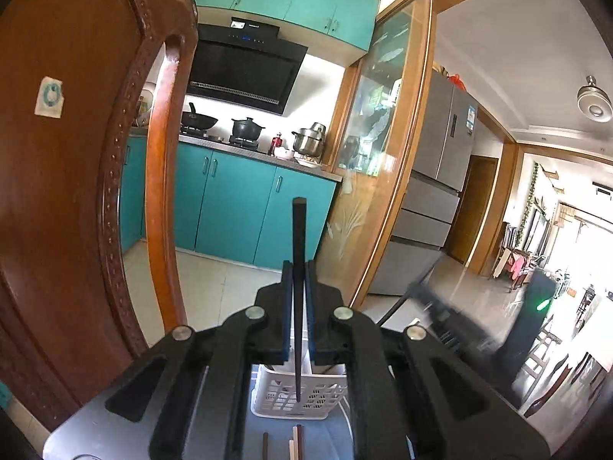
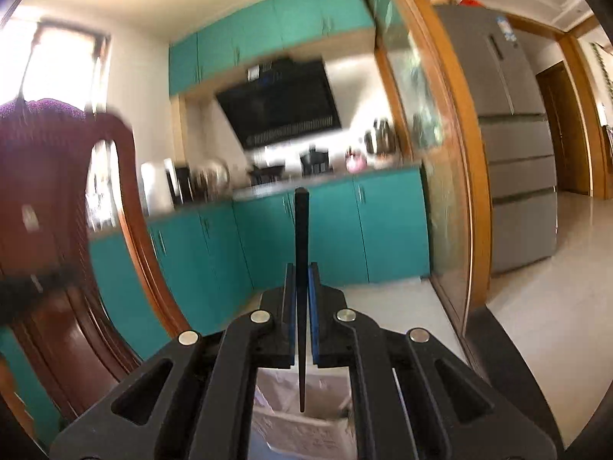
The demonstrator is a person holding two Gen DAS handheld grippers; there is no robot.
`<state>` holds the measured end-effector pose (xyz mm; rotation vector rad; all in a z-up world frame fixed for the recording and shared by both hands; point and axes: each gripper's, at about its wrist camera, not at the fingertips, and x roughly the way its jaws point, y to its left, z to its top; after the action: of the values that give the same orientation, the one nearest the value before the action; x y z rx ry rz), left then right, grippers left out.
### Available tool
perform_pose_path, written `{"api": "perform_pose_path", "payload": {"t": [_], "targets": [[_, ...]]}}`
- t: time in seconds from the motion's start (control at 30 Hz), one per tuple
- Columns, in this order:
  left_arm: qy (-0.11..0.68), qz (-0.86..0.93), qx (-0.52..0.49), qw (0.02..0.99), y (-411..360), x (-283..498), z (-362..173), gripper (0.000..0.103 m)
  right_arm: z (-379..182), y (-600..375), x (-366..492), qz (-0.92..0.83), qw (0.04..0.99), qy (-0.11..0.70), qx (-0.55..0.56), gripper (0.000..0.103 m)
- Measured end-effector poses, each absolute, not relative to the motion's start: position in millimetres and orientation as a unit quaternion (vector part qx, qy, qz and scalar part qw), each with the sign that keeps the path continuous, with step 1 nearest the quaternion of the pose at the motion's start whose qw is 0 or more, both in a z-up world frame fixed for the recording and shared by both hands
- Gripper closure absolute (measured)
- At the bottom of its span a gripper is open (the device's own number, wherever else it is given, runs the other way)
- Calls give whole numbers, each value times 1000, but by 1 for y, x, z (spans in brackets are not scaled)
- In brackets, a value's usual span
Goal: Organize utensils
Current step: 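Lift the brown chopstick with the left tool while the right tool lifts the black one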
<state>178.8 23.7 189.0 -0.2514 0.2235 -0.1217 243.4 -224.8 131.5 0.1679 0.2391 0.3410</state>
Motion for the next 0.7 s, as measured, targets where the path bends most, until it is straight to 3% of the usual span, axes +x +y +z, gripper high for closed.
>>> {"api": "perform_pose_path", "payload": {"t": [0.17,0.23,0.33,0.53,0.7], "targets": [[110,-61,-118,985,20,195,194,96,110,-208,262,170,970,170,42,94],[103,-56,-108,987,14,203,197,96,109,-207,259,172,969,173,43,75],[93,-49,-106,989,9,214,200,96,115,-214,250,177,971,153,56,60],[86,-11,-118,989,11,243,188,96,142,-240,221,215,967,88,107,57],[144,9,-110,983,3,282,150,96,145,-250,216,300,942,105,105,57]]}}
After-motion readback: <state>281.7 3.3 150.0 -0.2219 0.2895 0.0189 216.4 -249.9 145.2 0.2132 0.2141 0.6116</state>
